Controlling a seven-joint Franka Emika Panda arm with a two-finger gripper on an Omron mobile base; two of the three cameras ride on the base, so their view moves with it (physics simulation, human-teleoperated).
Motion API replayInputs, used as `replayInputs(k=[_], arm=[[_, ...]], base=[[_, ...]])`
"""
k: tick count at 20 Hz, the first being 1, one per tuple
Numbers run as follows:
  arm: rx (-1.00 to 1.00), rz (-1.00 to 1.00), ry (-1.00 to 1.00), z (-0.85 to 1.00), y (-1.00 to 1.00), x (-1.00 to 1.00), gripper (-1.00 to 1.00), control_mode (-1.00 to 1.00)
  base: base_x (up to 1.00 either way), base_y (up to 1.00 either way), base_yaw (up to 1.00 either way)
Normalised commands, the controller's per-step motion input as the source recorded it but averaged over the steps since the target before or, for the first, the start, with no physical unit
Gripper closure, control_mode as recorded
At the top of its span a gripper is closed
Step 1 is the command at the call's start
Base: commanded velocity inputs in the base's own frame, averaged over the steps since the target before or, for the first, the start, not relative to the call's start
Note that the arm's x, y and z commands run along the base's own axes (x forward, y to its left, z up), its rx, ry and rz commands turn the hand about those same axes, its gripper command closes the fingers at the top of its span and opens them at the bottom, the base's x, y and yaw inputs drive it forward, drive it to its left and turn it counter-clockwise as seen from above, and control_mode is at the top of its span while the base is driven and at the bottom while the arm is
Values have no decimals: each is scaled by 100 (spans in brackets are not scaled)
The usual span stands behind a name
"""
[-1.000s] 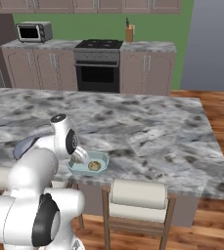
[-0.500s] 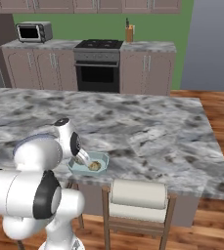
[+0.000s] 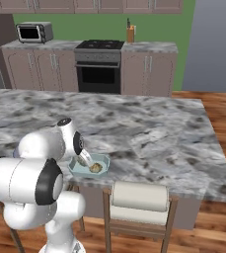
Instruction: Place two dumplings into each of the tupperware containers and then place the containers in the fridge.
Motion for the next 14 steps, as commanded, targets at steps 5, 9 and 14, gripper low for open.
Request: replayInputs(k=[5,9,14], arm=[[0,0,0,1,-3,3,-100,-100],[5,1,-3,72,0,-4,-100,-100],[0,14,11,79,6,-2,-100,-100]], base=[[0,0,0],[0,0,0],[0,0,0]])
